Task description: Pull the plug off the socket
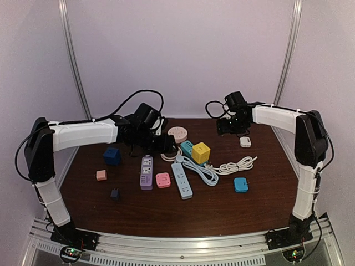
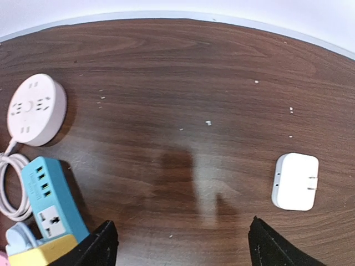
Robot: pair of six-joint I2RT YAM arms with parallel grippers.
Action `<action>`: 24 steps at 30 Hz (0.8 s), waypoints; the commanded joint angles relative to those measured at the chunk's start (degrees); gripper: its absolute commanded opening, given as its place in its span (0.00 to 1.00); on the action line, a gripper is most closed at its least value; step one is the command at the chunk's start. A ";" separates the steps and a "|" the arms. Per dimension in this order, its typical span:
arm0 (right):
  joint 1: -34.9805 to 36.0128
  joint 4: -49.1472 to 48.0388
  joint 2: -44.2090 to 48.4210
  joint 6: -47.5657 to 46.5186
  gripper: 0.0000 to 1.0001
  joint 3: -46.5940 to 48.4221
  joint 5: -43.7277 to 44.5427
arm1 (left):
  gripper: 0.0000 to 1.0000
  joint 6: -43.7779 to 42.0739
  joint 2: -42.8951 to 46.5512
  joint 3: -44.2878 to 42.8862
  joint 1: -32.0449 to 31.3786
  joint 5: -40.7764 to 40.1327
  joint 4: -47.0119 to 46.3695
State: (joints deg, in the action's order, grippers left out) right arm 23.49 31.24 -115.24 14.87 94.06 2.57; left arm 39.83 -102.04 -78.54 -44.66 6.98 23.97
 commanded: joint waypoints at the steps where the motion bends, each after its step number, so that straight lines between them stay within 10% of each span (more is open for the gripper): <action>1: 2.22 -2.19 4.00 0.31 0.85 -3.42 -5.37 | 0.77 1.79 -5.25 -5.18 1.99 4.52 -6.78; 13: 5.02 -3.72 10.80 1.47 0.88 -8.47 -8.89 | 0.78 12.60 -21.41 -15.04 6.52 17.10 -23.41; 24: 7.73 -2.64 12.23 -0.86 0.87 -8.13 -9.38 | 0.31 20.68 -33.14 -23.54 7.14 21.83 -30.32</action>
State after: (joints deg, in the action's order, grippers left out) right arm 29.63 28.51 -104.47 15.38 85.84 -6.13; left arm 57.47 -132.51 -97.73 -37.39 25.74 -0.95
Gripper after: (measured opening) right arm 0.873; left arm 0.389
